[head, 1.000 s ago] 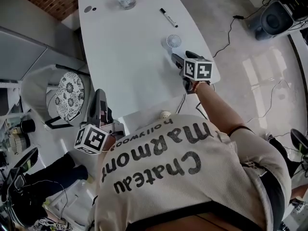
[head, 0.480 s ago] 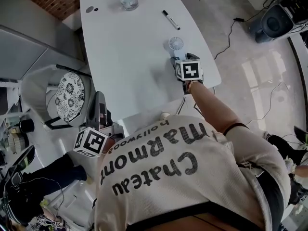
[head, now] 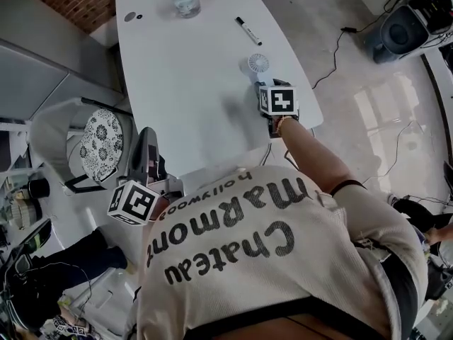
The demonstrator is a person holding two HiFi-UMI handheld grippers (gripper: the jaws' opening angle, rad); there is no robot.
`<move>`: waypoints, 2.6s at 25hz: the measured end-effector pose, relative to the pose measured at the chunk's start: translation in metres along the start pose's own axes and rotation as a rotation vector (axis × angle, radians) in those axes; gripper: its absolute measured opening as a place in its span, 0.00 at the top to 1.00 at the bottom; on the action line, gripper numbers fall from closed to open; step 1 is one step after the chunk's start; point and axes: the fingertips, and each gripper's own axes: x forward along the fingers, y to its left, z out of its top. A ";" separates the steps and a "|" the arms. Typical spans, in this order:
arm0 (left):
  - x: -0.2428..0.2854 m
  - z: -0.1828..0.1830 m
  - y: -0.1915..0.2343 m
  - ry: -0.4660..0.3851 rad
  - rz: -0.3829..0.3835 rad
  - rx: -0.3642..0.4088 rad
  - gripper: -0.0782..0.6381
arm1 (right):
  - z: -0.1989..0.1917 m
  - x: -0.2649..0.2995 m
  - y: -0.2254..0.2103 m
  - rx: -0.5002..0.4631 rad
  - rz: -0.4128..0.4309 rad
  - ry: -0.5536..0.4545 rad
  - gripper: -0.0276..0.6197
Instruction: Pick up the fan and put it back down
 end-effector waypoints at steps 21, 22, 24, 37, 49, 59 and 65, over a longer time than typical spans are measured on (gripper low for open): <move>0.009 0.001 -0.015 0.009 -0.064 0.004 0.89 | -0.013 -0.039 0.006 0.290 0.095 0.029 0.62; 0.010 0.001 -0.016 0.011 -0.072 0.005 0.89 | -0.015 -0.042 0.008 0.299 0.099 0.031 0.62; 0.011 0.003 -0.019 0.016 -0.093 0.006 0.89 | -0.017 -0.049 0.013 0.309 0.107 0.028 0.62; -0.012 0.024 -0.025 0.071 -0.209 0.054 0.89 | -0.021 -0.112 0.048 0.347 0.077 -0.047 0.62; -0.057 0.049 -0.019 0.126 -0.287 0.067 0.89 | 0.000 -0.187 0.123 0.338 0.098 -0.185 0.62; -0.094 0.062 0.002 0.137 -0.307 0.057 0.89 | 0.019 -0.249 0.167 0.339 0.102 -0.320 0.62; -0.110 0.071 0.012 0.140 -0.337 0.056 0.89 | 0.026 -0.271 0.198 0.288 0.091 -0.372 0.62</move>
